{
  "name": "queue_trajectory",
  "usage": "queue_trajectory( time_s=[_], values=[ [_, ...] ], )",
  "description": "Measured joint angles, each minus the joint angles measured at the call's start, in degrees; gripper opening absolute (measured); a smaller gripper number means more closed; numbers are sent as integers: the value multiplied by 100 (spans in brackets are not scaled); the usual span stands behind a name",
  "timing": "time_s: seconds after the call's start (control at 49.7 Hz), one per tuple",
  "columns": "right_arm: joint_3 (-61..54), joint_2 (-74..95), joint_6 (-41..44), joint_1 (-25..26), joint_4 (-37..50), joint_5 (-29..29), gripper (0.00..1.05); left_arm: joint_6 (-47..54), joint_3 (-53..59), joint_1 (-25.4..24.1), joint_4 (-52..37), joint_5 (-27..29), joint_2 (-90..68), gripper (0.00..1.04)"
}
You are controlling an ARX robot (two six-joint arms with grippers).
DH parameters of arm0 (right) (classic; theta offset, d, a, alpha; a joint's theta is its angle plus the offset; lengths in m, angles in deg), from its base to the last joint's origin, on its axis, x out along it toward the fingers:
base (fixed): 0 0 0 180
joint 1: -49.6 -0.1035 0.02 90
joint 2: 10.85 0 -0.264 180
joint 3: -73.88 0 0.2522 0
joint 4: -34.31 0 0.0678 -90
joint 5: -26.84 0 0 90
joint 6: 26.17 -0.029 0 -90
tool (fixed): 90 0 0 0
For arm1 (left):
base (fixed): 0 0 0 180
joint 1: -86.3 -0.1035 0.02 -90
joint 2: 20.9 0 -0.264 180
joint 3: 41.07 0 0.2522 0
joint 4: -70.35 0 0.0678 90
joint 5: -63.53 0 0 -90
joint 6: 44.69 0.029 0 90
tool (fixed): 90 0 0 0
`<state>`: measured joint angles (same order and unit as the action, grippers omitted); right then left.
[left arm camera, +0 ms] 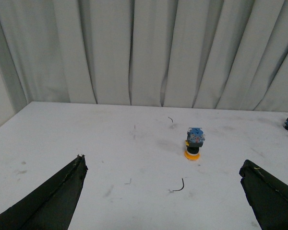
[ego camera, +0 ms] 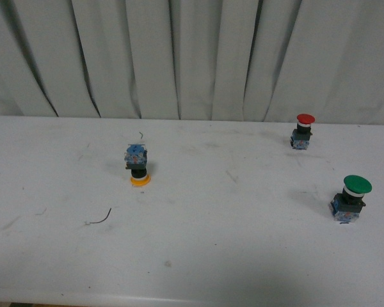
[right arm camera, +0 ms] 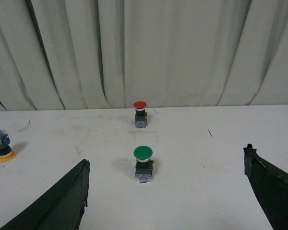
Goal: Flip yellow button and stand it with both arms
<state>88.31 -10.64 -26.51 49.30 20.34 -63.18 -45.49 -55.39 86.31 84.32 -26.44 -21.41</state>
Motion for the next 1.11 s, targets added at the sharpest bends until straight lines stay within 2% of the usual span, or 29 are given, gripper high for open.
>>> queue_trajectory(
  time_s=[1.107],
  values=[
    [0,0,0,0,2,0,98,0,0,0,0,0,0,98]
  ],
)
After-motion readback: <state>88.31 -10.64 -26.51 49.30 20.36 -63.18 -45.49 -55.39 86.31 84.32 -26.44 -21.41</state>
